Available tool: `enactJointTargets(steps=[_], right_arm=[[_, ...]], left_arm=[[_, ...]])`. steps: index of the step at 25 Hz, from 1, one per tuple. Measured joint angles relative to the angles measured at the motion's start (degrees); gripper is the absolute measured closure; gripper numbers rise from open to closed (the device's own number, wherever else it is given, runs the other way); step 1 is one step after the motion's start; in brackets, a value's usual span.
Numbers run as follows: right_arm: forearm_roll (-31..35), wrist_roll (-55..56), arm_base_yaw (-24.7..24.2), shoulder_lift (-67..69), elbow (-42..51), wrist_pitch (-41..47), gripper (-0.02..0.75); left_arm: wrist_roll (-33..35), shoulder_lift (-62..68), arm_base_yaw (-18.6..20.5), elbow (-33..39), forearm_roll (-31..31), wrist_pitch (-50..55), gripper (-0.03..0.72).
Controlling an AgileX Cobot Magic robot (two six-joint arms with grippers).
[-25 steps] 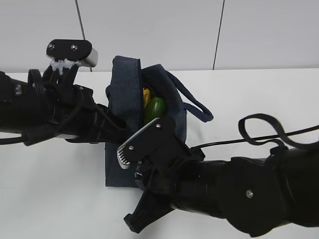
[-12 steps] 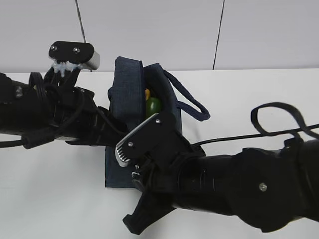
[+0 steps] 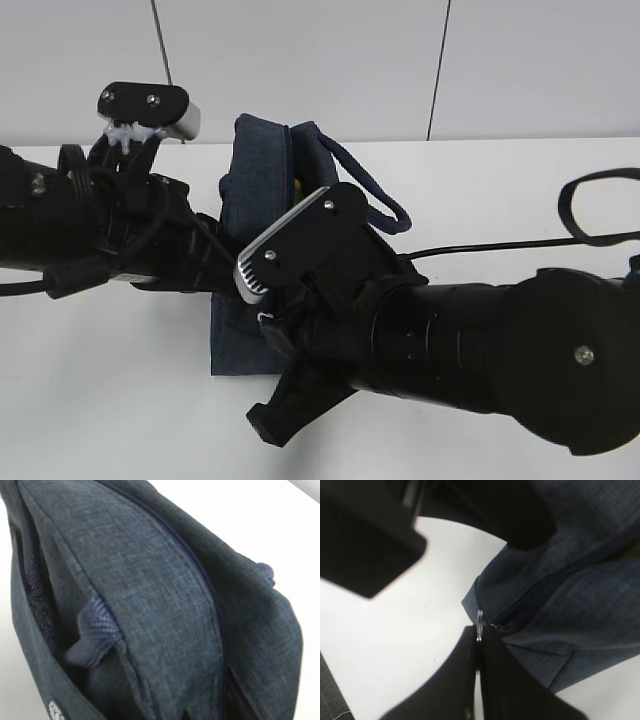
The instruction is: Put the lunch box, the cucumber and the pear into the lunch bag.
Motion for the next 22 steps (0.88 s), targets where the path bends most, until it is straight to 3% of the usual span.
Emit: enactJointTargets(steps=[4,10,22], right_arm=[[4.7,-5.1,0.0,-0.4,0.0,-1.9,0.738],[18.3,-19.8,0.0,-2.4,0.0,-6.9,0.738],[21.3,-24.2,0.0,-3.4,-0.4,-12.1,0.738]], left_arm=[[0.0,0.0,0.0,0.0,0.1,0.1,0.685],[0.0,0.0,0.0,0.0,0.1,0.6,0.685],[0.0,0.0,0.0,0.0,0.5,3.1,0.685]])
